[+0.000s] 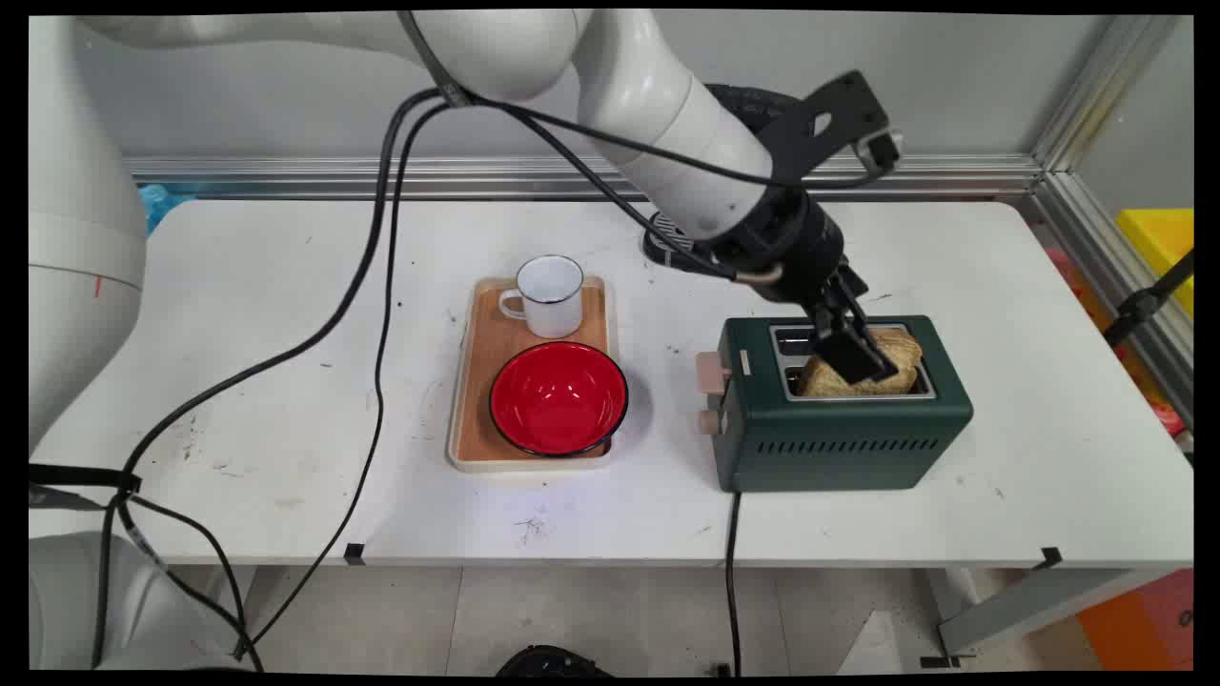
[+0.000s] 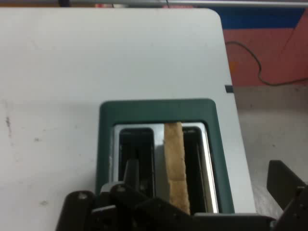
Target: Press the toaster switch
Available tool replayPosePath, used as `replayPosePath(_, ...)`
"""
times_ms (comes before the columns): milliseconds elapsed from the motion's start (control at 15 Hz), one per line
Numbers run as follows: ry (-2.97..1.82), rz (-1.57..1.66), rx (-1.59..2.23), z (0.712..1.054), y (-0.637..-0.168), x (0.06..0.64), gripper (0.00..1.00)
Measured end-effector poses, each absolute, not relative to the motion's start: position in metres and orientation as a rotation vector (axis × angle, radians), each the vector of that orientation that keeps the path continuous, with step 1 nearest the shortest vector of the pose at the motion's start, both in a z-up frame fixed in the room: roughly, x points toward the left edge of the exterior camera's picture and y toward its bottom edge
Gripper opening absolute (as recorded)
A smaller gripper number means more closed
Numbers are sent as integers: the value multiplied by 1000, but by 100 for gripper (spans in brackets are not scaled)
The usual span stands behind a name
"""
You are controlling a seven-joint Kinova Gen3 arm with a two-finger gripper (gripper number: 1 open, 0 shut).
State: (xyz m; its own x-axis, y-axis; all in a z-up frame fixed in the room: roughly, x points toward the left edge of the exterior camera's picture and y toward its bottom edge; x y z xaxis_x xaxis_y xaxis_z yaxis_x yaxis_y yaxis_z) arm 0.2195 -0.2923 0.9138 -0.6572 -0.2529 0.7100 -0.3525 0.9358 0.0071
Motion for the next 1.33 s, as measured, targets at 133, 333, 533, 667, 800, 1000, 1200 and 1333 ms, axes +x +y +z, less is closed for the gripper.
replayPosePath(133,-2312,172,430,924,-293,225,100)
replayPosePath(333,-2308,177,439,936,-293,234,100)
replayPosePath(533,-2307,181,449,950,-290,247,100)
replayPosePath(667,-2310,180,450,957,-287,256,100)
replayPosePath(800,-2318,178,448,962,-283,264,100)
replayPosePath(1000,-2343,169,446,969,-271,287,100)
replayPosePath(1200,-2375,162,437,969,-262,307,100)
replayPosePath(1333,-2398,159,432,968,-258,318,100)
